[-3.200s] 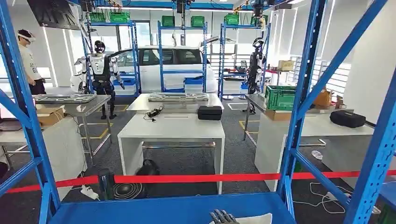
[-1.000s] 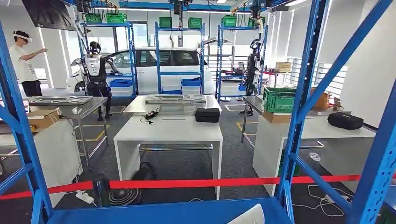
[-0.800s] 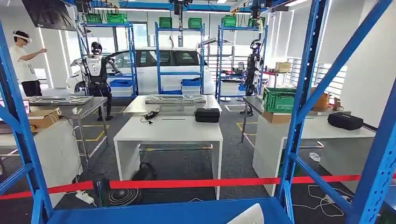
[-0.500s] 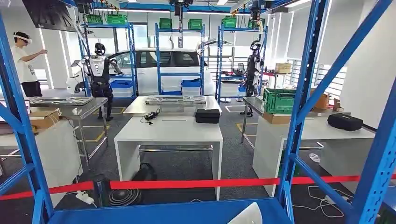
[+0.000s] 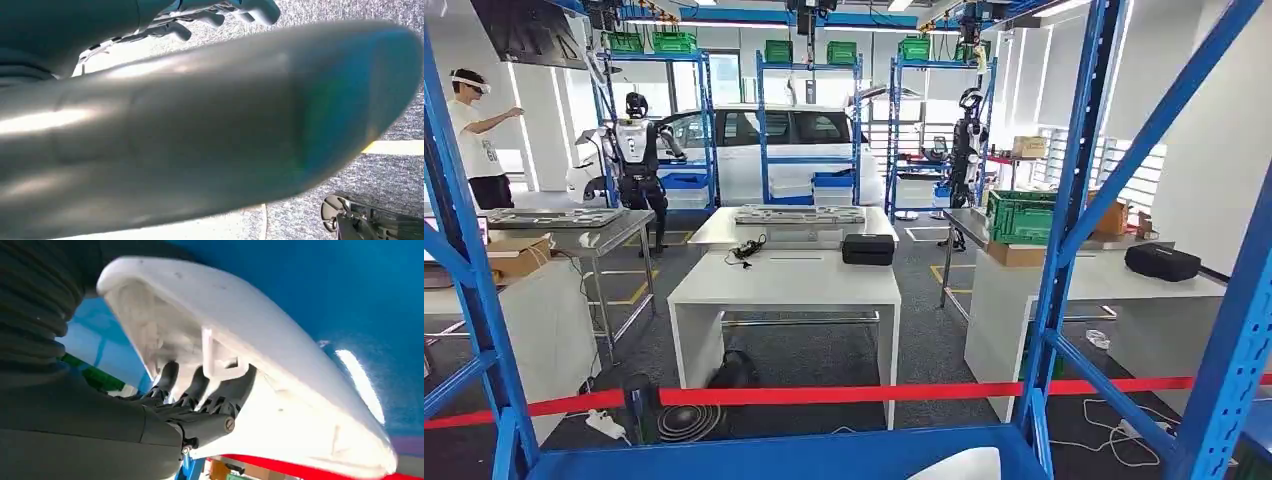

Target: Take the parts from the cabinet and place them on the table.

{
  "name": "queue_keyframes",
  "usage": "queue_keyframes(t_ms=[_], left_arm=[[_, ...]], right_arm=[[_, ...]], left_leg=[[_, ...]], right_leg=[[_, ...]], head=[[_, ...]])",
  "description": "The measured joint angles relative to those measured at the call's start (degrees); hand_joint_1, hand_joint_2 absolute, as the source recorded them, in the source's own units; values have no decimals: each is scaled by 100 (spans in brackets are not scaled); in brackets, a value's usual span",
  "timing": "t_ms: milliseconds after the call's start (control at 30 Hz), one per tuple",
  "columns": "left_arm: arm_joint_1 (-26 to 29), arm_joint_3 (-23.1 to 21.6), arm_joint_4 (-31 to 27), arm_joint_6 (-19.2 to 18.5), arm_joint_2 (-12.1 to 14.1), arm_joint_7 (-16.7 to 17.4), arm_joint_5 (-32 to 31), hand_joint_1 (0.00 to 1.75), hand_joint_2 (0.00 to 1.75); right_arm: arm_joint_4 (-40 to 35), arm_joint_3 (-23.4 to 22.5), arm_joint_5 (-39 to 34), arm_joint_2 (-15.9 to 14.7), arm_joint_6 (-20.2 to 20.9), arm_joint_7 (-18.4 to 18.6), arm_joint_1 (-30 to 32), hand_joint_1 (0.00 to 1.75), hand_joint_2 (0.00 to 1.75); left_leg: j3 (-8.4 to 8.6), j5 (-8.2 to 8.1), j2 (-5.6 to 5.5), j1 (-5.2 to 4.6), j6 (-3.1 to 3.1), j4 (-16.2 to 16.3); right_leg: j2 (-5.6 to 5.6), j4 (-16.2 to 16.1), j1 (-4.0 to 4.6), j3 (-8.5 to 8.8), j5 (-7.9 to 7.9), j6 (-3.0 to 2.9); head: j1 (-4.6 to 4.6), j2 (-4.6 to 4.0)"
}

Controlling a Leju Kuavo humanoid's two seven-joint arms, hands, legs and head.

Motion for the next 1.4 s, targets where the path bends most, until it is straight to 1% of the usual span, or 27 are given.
queue_keyframes(t_ms=[100,133,200,233,433,467,500,533,567,733,833,967,1100,1400], left_arm=[[-3,0,0,0,0,0,0,0,0],[-4,0,0,0,0,0,0,0,0],[-5,0,0,0,0,0,-2,0,0],[-6,0,0,0,0,0,-2,0,0],[-14,0,0,-31,0,-20,-13,0,0],[-14,0,0,-31,0,-20,-13,0,0],[-15,0,0,-33,0,-20,-13,0,0],[-15,0,0,-33,0,-20,-15,0,0],[-15,0,0,-33,0,-20,-15,0,175],[-19,0,0,-66,0,-17,-22,0,175],[-31,0,-2,-59,2,-28,-17,0,175],[-28,24,0,24,-2,-92,18,0,175],[-20,48,0,44,-4,-96,61,0,175],[16,83,0,55,-4,-127,70,0,175]], right_arm=[[0,-48,-13,-9,0,0,16,75,175],[0,-55,-13,-11,0,0,19,79,175],[0,-68,-17,-11,2,-2,23,101,175],[0,-79,-24,-11,0,-6,28,129,175],[-20,-103,-17,-9,-151,-59,75,129,175],[-28,-103,-11,-9,-155,-70,76,162,175],[-33,-103,-11,-9,-155,-72,76,171,175],[-35,-103,-11,-7,-157,-77,76,175,175],[-42,-103,-7,-7,-186,-87,76,175,175],[-175,-136,-39,61,-560,-313,78,175,175],[-497,-249,-105,151,-732,-431,33,175,175],[-1262,-302,-177,227,-708,-483,-67,175,175],[-2000,-304,-208,284,-555,-509,-109,175,175],[-2971,-304,-332,323,-599,-599,-111,175,175]], left_leg=[[1,-1,0,0,1,0],[2,-1,0,0,1,0],[3,-1,0,0,1,0],[3,-1,0,0,1,0],[4,-1,-2,-1,1,0],[4,-1,-2,-1,1,0],[4,-1,-4,-1,1,0],[4,-1,-7,-1,1,0],[3,-1,-9,-1,1,0],[-2,-1,-11,-2,1,0],[-12,1,-9,-4,1,0],[-19,3,-10,-4,0,-1],[-21,0,-11,-3,-3,-6],[-30,-2,-11,-3,-5,-9]], right_leg=[[0,-1,-1,2,0,0],[0,-1,0,3,-1,1],[0,-2,0,4,0,1],[0,-2,-1,5,0,1],[0,-2,0,8,1,3],[0,-2,0,9,1,3],[-1,-2,0,10,1,3],[-3,-2,0,11,0,3],[-4,-2,0,13,0,3],[-7,1,0,11,0,4],[-3,5,0,5,6,8],[-3,7,1,-5,5,7],[-4,7,1,-8,-2,-1],[-4,7,1,-18,-6,-7]], head=[[0,0],[0,0],[0,0],[0,0],[0,0],[0,0],[0,0],[0,0],[0,0],[0,0],[0,0],[0,0],[0,0],[0,0]])
